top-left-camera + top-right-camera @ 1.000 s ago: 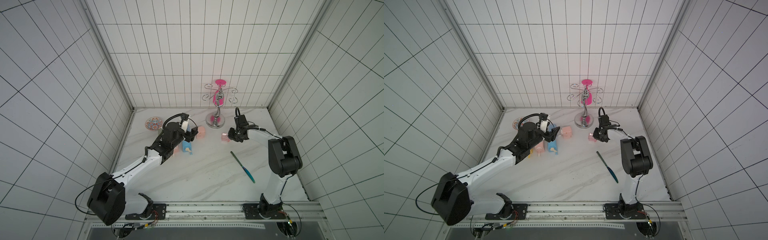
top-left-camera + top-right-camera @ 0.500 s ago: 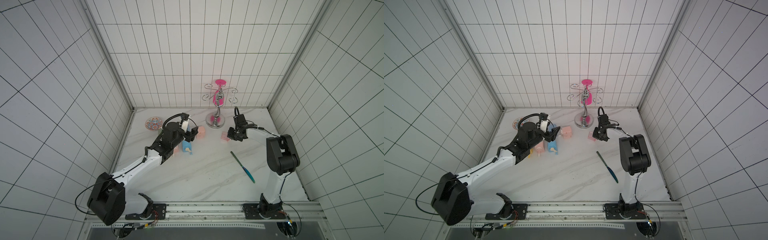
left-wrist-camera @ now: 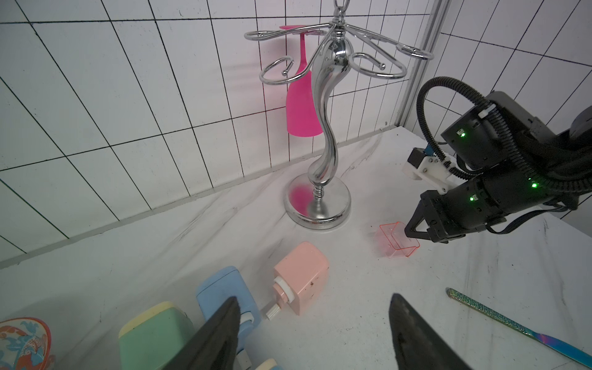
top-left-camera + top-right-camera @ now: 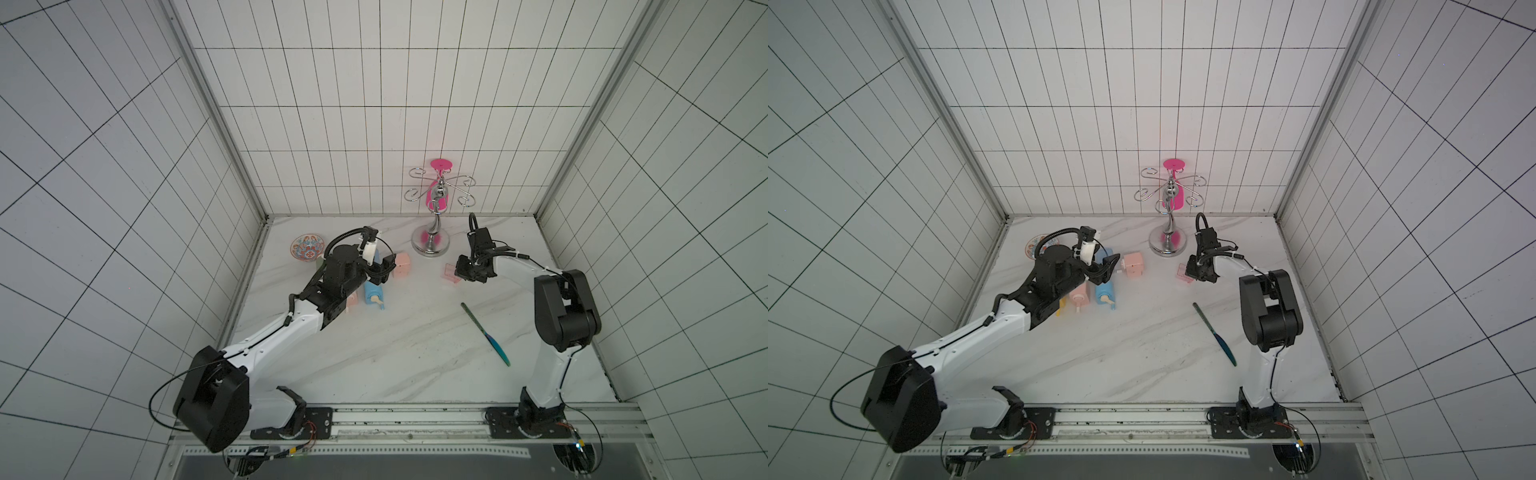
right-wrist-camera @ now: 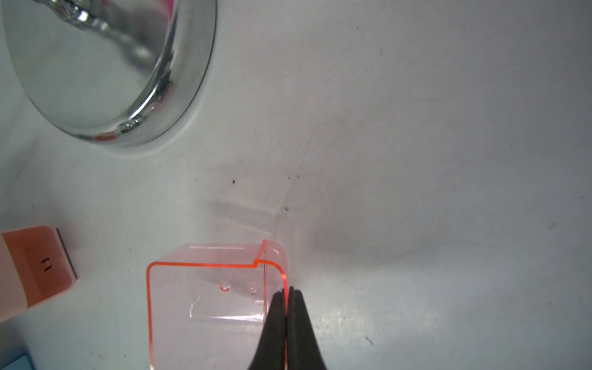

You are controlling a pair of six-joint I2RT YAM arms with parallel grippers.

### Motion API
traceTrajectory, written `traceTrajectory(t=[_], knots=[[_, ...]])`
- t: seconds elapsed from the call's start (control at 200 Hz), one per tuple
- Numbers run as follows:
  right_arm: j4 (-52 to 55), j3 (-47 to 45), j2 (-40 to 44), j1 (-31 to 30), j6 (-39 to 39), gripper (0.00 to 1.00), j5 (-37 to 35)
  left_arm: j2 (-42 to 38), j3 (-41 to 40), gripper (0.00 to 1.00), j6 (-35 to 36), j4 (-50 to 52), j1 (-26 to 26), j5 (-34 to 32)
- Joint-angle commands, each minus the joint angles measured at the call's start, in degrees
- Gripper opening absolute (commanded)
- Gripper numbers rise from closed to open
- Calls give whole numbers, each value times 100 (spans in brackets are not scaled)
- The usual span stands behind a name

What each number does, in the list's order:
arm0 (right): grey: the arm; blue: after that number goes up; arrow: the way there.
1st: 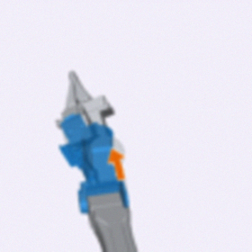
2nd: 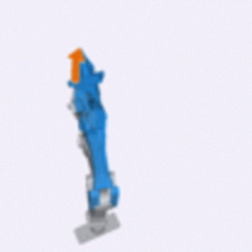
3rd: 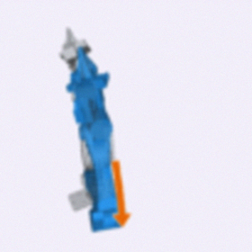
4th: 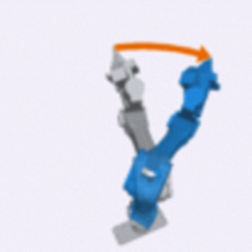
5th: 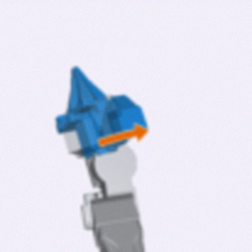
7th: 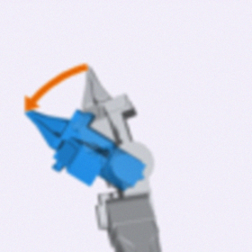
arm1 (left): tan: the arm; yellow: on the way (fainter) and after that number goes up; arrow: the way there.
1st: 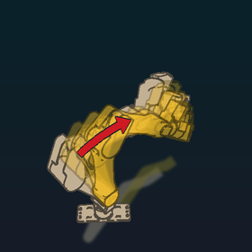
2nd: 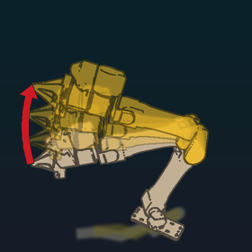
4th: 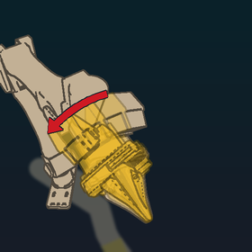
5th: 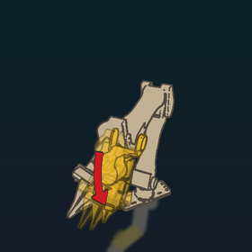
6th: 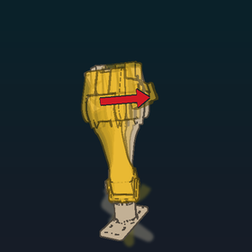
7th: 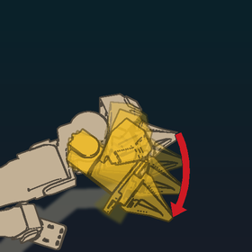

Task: Put the tray back into the pencil sharpener
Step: Pick up the container from the center of the board, then place the container at the center of the board.

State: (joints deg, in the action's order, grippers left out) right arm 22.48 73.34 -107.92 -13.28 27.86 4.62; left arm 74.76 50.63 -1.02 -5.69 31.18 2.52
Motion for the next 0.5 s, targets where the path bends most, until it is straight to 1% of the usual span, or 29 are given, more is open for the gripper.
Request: traceTrajectory(t=[0.0,0.11,0.23,0.365,0.495], knots=[[344,-275,609,-208,-184,0,-77,-159,-82,74,144,34,11,-102],[446,-689,1073,-554,-190,0,-258,-197,-115,74,133,44,11,-118],[653,-987,1374,-958,-204,0,-427,-218,-163,74,113,60,11,-90],[790,-1264,1556,-1332,-262,0,-681,-274,-242,74,113,84,11,-50],[923,-1338,1546,-1541,-325,0,-891,-330,-290,74,109,130,11,-32]])
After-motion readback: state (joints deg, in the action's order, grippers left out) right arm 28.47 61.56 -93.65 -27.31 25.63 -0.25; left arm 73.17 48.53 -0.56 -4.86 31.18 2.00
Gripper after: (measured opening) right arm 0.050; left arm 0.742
